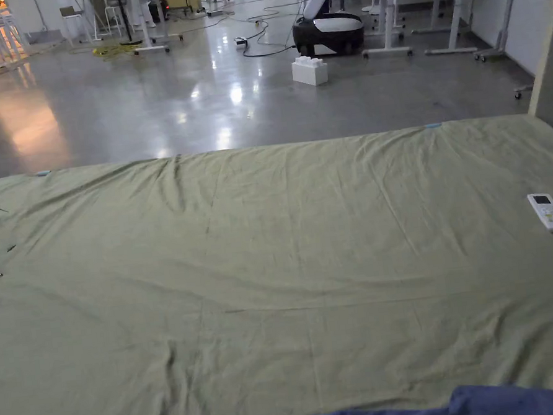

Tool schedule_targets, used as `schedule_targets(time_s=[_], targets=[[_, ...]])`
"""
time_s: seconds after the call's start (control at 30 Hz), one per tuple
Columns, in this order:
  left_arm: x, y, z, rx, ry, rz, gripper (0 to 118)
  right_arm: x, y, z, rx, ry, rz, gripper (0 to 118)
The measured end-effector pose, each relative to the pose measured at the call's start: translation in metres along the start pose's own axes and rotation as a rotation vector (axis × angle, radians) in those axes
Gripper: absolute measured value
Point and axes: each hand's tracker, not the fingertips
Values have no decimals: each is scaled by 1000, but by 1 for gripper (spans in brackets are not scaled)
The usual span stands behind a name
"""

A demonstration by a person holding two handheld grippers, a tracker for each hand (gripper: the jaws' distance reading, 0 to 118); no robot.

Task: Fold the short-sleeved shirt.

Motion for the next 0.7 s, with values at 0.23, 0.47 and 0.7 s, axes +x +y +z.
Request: schedule_targets(time_s=[0.23,0.47,0.7], targets=[[78,53,79,342,-83,-125,91,-74,41,52,229,169,57,77],[124,64,114,460,-132,-197,42,-134,61,83,344,247,171,40],[129,64,123,415,-184,-190,0,-158,60,99,416,253,230,1]])
